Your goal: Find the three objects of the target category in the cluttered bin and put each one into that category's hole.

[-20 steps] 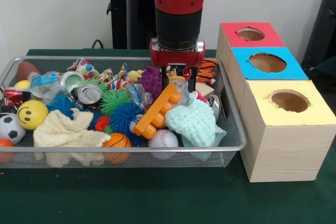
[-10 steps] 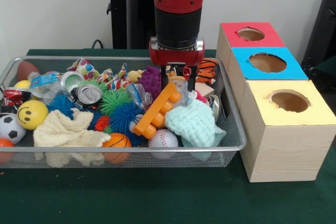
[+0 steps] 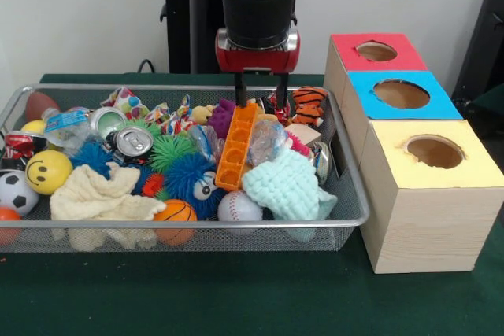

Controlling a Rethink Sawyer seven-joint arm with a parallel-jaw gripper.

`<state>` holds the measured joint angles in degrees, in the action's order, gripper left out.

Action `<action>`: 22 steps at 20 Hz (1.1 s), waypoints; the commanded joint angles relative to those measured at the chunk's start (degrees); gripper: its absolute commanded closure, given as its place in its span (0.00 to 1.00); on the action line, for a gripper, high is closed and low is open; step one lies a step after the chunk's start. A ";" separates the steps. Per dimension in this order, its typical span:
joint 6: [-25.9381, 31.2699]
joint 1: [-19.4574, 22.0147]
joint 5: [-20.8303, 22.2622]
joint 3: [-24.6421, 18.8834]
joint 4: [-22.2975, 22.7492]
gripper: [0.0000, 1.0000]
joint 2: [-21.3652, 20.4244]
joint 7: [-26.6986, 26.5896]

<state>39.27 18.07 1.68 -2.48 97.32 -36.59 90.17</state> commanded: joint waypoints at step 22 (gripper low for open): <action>-3.73 -0.88 -1.39 -4.68 1.09 0.00 1.31 7.72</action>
<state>39.27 18.04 1.68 -2.48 97.19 -36.84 90.17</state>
